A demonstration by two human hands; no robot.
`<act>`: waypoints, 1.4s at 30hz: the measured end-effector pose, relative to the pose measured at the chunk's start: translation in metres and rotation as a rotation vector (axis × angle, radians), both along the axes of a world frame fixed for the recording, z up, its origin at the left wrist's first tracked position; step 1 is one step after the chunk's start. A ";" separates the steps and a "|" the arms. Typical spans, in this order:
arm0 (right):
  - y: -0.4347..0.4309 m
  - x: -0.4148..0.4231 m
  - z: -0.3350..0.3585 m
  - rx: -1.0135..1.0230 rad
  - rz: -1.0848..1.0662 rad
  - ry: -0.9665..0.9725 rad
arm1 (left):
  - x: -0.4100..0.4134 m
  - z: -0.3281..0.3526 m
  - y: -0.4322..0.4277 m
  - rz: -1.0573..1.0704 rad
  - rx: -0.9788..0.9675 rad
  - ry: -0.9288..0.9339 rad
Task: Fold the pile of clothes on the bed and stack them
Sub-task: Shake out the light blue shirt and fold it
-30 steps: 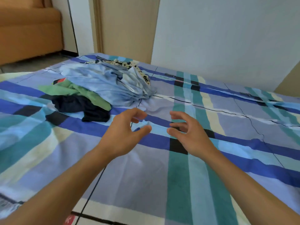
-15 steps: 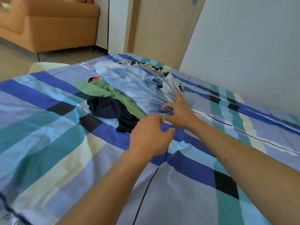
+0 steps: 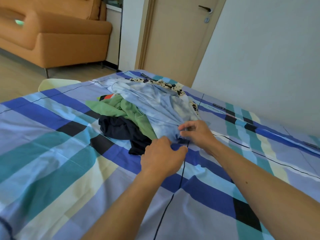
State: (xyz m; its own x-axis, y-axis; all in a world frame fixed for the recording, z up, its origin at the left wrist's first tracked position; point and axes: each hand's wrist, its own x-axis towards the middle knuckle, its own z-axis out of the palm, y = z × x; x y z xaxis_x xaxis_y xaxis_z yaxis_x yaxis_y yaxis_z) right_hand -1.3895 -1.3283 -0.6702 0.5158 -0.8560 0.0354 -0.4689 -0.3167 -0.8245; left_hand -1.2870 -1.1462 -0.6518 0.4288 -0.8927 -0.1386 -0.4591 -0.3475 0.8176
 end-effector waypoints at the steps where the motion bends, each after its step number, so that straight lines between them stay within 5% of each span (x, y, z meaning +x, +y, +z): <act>1: 0.011 -0.009 0.008 0.029 0.011 0.004 | 0.000 0.001 0.000 -0.003 -0.009 0.053; 7: 0.105 -0.076 0.053 0.327 0.320 -0.118 | -0.010 0.016 0.000 0.175 -0.052 0.781; 10: 0.153 -0.117 0.062 0.520 0.439 -0.203 | -0.023 0.004 0.000 0.175 -0.023 0.908; 12: 0.174 -0.144 0.057 0.525 0.420 -0.175 | -0.040 -0.004 0.004 0.121 -0.033 0.816; 16: 0.193 -0.197 0.035 0.203 0.134 -0.120 | -0.075 0.000 0.017 0.058 -0.127 0.692; 21: 0.203 -0.254 0.012 0.044 -0.133 -0.282 | -0.120 0.013 0.050 -0.400 -0.114 0.687; 26: 0.225 -0.296 -0.007 0.092 -0.134 -0.305 | -0.179 0.013 0.090 -1.119 0.024 0.177; 29: 0.239 -0.322 -0.026 0.039 -0.142 -0.131 | -0.180 0.016 0.090 -1.305 0.137 -0.091; 32: 0.241 -0.349 -0.035 -0.041 -0.277 -0.070 | -0.153 0.013 0.077 -1.098 0.100 0.003; 35: 0.230 -0.373 -0.032 -0.097 -0.454 -0.133 | -0.108 -0.012 0.048 -0.553 -0.044 -0.325; 37: 0.221 -0.389 -0.030 -0.110 -0.579 -0.187 | -0.084 -0.027 0.036 -0.296 0.077 -0.530; 42: 0.210 -0.410 -0.030 -0.055 -0.788 -0.272 | -0.097 -0.045 0.021 -0.378 0.257 -0.129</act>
